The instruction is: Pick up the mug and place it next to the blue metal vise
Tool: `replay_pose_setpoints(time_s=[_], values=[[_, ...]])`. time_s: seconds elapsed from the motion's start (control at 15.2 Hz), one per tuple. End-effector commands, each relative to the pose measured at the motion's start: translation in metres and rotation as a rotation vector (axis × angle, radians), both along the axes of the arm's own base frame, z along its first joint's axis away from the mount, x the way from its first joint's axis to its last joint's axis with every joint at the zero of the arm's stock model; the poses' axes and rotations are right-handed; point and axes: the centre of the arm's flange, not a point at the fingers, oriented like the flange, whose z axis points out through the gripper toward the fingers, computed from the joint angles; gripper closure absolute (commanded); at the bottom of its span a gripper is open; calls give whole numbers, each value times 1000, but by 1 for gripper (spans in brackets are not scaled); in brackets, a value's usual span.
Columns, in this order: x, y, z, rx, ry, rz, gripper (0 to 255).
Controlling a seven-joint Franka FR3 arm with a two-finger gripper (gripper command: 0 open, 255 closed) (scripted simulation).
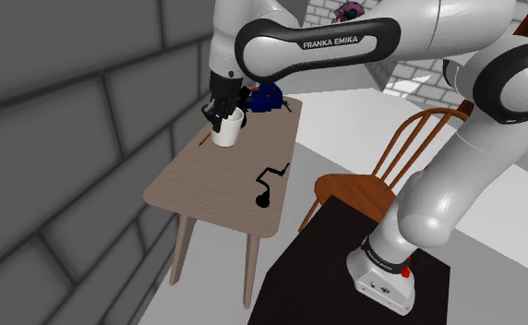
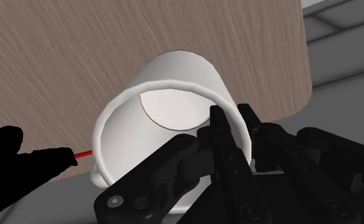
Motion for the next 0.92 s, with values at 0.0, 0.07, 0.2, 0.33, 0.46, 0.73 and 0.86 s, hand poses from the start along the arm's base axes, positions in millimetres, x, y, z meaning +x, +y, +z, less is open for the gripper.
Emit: replay_pose_setpoints(time_s=[0.0, 0.07, 0.2, 0.33, 0.46, 0.73, 0.86], values=[[-1, 0, 11, 0, 0, 0, 255], [-1, 0, 16, 0, 0, 0, 255], [-1, 0, 26, 0, 0, 0, 255], [-1, 0, 37, 0, 0, 0, 255], [3, -12, 41, 0, 0, 0, 255], [20, -62, 41, 0, 0, 0, 255], [28, -88, 41, 0, 0, 0, 255]])
